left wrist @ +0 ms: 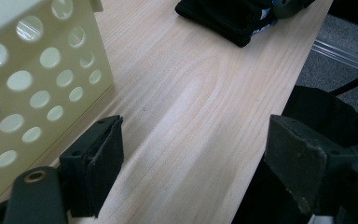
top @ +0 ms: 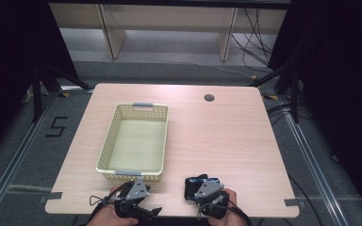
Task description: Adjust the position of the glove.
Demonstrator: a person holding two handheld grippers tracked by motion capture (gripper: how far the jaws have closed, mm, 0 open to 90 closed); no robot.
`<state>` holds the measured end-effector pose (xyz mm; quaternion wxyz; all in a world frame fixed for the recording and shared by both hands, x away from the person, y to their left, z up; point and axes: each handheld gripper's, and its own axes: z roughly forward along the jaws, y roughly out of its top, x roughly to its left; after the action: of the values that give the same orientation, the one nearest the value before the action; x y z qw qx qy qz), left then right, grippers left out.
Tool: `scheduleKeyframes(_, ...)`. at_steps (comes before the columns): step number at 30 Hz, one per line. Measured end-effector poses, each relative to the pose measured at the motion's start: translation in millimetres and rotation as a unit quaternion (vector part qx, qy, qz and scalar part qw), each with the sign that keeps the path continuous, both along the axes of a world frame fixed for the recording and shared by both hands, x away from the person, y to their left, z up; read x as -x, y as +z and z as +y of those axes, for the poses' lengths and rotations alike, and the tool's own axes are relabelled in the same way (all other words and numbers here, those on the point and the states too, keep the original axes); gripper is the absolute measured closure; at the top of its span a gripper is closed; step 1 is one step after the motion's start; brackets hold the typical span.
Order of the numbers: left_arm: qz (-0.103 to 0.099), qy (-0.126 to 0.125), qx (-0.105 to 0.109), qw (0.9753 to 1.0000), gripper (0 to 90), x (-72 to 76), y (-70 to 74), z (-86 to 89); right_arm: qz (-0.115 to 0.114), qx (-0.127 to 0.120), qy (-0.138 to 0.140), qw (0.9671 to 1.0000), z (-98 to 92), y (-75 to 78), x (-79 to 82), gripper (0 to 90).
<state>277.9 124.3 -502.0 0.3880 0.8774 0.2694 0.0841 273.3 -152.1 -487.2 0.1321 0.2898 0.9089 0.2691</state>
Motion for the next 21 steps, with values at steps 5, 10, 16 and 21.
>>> scheduleKeyframes(5, -0.005, -0.006, -0.007, 0.9999, 19.1, -1.6, 1.6, 1.9, -0.015, -0.039, -0.018, 0.999, -7.4, 9.6, -1.7, 59.7)
scheduleKeyframes(10, -0.002, -0.004, -0.005, 1.0, 19.2, -1.4, 1.3, 1.2, -0.022, -0.103, -0.12, 0.9872, -48.5, 24.2, -12.7, 47.8)
scheduleKeyframes(16, -0.004, -0.005, -0.007, 1.0, 19.2, -1.6, 1.5, 1.5, 0.006, -0.127, -0.175, 0.9763, -68.0, 13.6, -19.7, 42.6)
scheduleKeyframes(21, -0.001, 0.001, -0.005, 1.0, 19.2, -1.0, 0.4, 0.8, 0.024, -0.133, -0.189, 0.9727, -75.1, 10.0, -23.0, 41.2)
